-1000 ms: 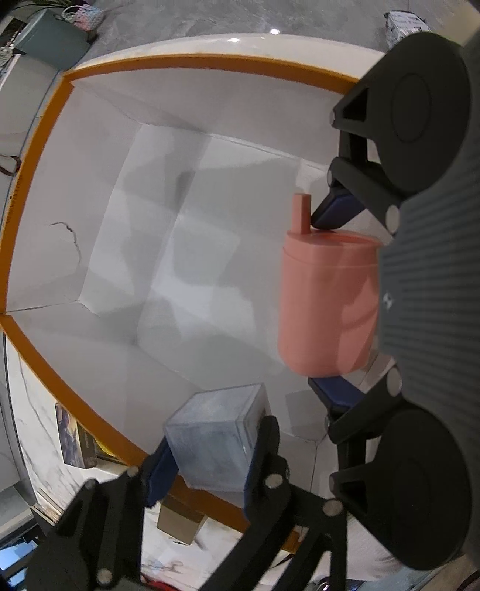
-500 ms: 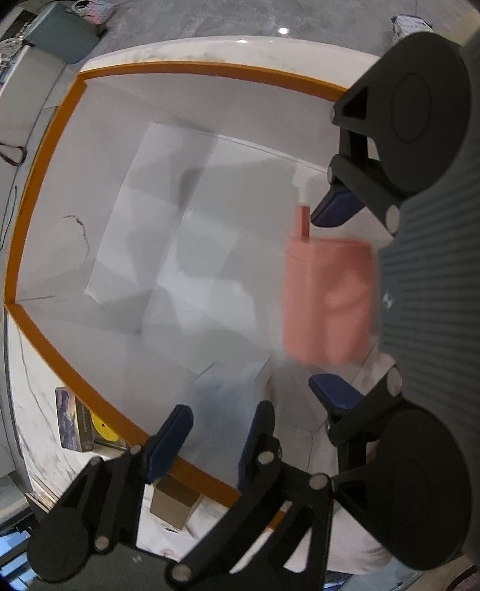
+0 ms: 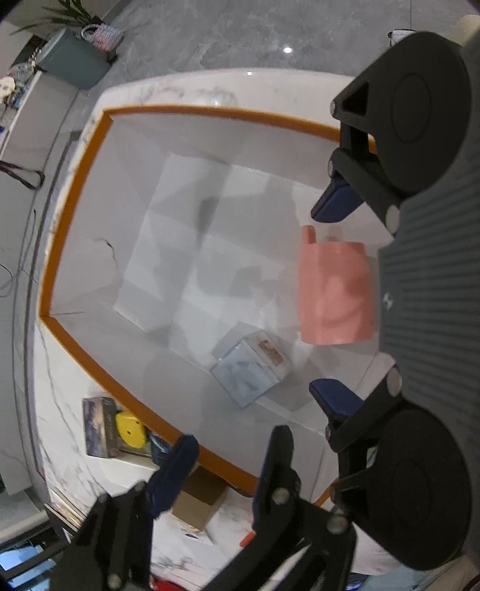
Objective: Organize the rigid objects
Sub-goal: 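Open the left tool to drop the clear box while the right tool drops the pink bottle, then move both tools back over the table items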
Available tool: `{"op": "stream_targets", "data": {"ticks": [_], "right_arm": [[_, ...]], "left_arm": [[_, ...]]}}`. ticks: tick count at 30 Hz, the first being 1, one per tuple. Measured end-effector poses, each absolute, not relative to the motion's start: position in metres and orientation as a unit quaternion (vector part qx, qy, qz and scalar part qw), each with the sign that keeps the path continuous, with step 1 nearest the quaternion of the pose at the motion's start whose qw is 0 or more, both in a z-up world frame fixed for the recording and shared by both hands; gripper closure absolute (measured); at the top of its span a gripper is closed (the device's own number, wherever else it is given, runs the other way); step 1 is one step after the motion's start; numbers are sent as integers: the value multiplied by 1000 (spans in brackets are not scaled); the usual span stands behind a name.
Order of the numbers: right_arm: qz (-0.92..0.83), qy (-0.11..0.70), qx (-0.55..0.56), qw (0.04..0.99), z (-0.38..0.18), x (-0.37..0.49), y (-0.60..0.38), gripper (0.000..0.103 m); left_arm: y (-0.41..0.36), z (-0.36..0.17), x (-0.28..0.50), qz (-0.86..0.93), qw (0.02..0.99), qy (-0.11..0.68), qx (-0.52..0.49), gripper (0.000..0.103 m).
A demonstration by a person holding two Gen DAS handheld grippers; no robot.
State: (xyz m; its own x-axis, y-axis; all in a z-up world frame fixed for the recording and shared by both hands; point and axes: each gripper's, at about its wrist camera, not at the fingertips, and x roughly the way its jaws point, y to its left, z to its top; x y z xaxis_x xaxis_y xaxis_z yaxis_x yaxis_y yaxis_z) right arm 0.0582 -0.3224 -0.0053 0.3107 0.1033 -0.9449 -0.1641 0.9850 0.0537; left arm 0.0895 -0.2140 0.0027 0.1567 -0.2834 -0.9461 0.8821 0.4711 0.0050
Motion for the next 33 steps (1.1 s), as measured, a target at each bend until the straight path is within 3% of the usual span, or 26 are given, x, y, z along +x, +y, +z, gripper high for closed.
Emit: {"op": "stream_targets", "data": {"ticks": [20, 33], "right_arm": [[62, 463, -43, 883, 54, 41, -272, 13], [124, 444, -91, 883, 61, 59, -200, 12]], "left_arm": [[-144, 48, 72, -373, 775, 449, 243, 34], [-65, 49, 78, -329, 801, 461, 193, 34]]}}
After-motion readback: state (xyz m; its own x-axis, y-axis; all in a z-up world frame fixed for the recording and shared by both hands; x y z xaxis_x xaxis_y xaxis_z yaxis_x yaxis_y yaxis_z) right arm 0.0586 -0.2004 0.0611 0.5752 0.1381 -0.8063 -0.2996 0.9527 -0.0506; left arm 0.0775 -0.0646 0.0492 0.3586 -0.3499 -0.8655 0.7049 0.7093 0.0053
